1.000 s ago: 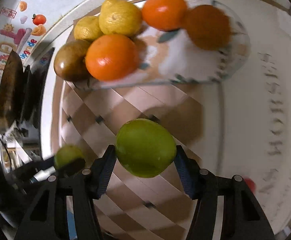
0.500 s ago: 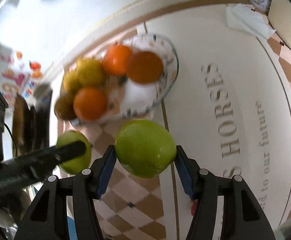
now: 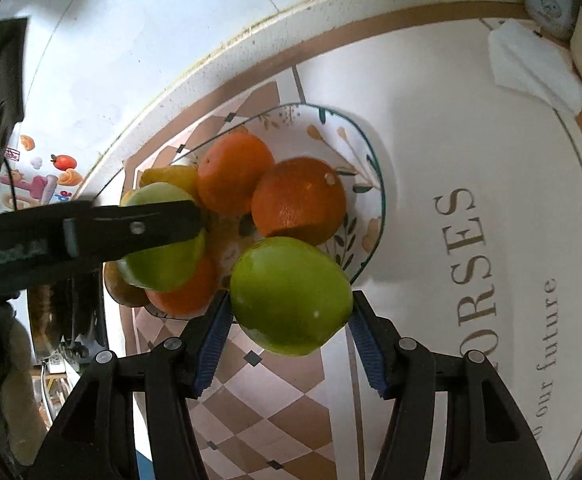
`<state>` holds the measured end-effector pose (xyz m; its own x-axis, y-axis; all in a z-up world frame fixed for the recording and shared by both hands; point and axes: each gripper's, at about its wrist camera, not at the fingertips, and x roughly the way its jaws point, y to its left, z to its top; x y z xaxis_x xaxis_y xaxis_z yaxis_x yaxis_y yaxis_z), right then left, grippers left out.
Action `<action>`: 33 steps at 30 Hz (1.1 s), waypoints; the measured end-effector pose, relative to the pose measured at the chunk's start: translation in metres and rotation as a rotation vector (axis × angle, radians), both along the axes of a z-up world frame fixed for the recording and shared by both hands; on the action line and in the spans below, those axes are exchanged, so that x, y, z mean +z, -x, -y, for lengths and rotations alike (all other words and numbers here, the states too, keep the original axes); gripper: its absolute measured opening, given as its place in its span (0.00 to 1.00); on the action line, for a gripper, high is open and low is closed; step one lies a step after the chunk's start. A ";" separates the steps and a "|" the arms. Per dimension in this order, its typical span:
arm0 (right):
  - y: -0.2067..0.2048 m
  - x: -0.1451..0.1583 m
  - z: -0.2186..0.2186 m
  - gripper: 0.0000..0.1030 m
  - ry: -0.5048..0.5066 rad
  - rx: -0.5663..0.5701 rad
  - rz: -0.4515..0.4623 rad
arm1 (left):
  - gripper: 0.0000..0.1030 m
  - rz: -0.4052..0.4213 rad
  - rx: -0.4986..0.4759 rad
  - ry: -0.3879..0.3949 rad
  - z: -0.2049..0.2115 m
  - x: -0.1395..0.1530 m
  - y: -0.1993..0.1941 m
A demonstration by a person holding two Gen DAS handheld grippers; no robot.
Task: Organize fruits
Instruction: 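Place the green apple on the plate with the left tool while the right places its apple, then lift both open tools back from the plate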
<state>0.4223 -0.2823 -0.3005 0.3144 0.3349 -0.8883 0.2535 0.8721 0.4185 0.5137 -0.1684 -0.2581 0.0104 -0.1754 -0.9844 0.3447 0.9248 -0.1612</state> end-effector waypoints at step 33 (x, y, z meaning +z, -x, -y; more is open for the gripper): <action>0.030 0.073 -0.004 0.94 0.312 0.080 0.053 | 0.88 0.320 0.268 -0.101 -0.085 0.046 0.087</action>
